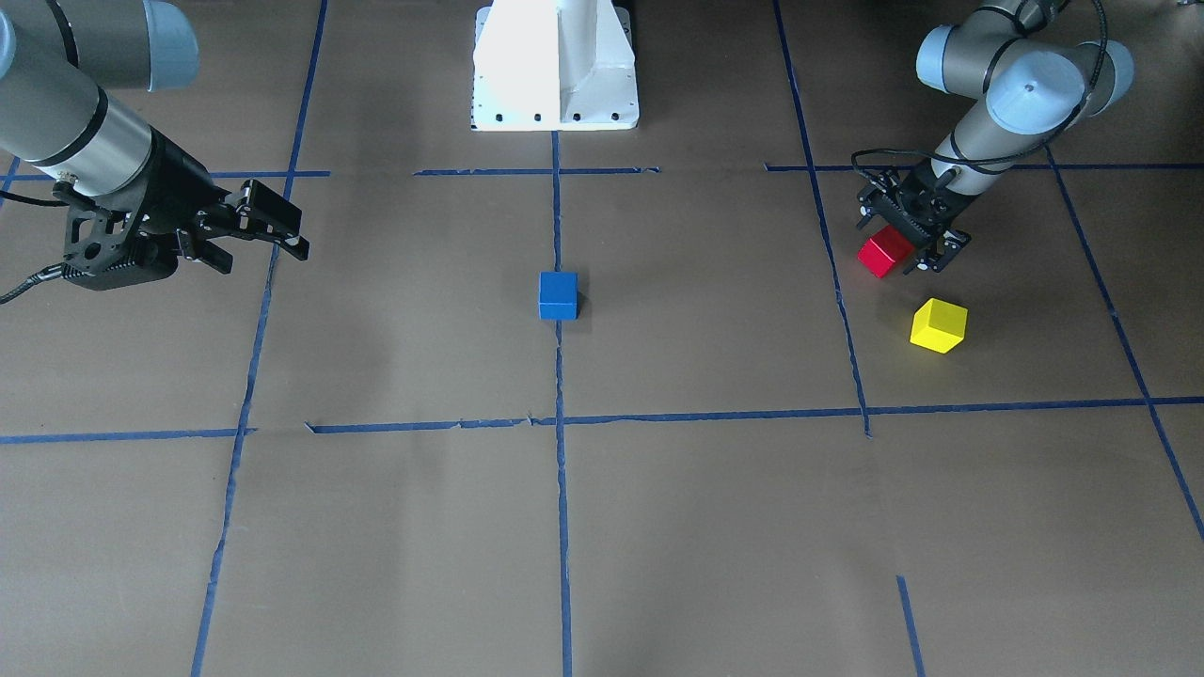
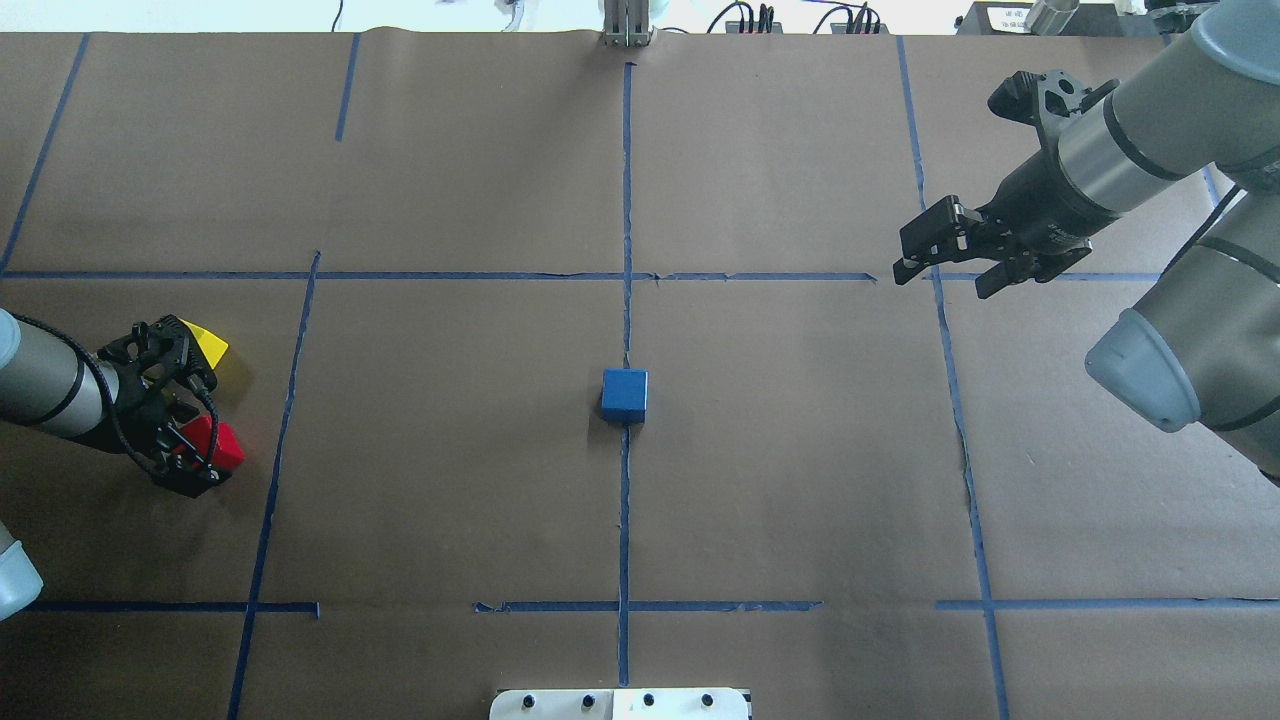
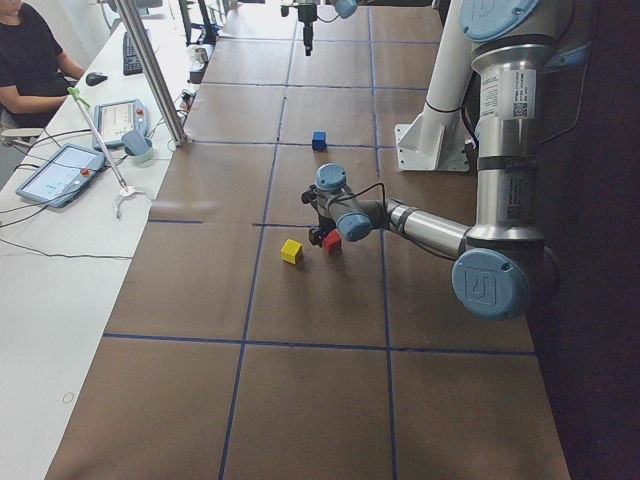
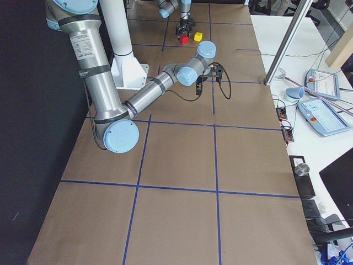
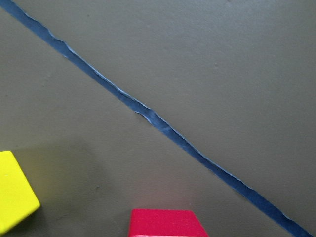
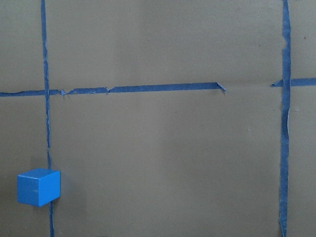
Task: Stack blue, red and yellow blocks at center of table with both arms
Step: 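Lower the left gripper onto the red block and grasp it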
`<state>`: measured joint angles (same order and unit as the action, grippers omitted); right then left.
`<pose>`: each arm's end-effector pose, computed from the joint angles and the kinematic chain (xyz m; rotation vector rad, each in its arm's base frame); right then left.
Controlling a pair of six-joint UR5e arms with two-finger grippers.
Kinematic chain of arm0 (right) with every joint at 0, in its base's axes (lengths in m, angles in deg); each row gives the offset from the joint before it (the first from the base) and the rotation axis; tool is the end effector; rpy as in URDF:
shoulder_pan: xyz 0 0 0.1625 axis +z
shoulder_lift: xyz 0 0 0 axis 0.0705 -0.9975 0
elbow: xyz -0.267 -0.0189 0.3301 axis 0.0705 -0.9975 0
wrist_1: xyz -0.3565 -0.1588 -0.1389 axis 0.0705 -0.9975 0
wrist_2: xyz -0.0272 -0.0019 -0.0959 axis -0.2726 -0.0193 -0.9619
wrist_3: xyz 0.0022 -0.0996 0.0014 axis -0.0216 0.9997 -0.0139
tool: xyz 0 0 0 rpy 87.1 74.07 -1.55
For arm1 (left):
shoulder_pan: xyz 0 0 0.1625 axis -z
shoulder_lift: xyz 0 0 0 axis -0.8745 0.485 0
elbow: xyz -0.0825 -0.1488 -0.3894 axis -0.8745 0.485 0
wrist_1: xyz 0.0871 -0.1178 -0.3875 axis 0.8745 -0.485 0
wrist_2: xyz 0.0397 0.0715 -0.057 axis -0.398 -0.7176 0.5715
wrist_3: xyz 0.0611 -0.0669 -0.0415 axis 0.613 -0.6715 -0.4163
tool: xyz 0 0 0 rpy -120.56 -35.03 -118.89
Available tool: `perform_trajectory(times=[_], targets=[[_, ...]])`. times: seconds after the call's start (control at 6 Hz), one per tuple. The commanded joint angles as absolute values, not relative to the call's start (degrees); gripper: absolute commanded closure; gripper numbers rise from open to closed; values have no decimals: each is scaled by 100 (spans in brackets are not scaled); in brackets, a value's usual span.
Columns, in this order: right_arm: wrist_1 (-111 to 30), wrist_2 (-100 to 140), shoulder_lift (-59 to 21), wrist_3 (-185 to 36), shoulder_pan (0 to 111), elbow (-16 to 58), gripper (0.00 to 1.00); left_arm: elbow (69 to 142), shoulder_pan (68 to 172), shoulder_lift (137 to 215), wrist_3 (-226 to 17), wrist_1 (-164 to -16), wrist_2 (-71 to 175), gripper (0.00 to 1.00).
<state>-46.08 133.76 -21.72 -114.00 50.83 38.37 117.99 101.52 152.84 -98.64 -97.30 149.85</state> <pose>-0.2708 -0.4906 0.3085 -0.0336 -1.0609 0.0079 0.3193 -0.3842 0.5158 0.4156 0.8086 0.8533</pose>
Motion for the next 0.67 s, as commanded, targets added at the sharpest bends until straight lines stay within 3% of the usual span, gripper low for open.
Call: perform_trajectory(times=[0.0, 0.17, 0.33, 0.5], targets=[[-4602, 13384, -2181, -11397, 5080, 3842, 0, 11788, 10002, 15262, -9850, -9728, 14731, 21], [-4602, 13375, -2181, -11397, 5080, 3842, 0, 11797, 9932, 15218, -9815, -9736, 14547, 32], [-4611, 13384, -2199, -11397, 5089, 3912, 0, 11901, 9931, 15096, -9815, -9728, 14554, 66], [-4611, 13402, -2303, -11397, 5089, 3982, 0, 12007, 9940, 15147, -9832, -9684, 14580, 94]])
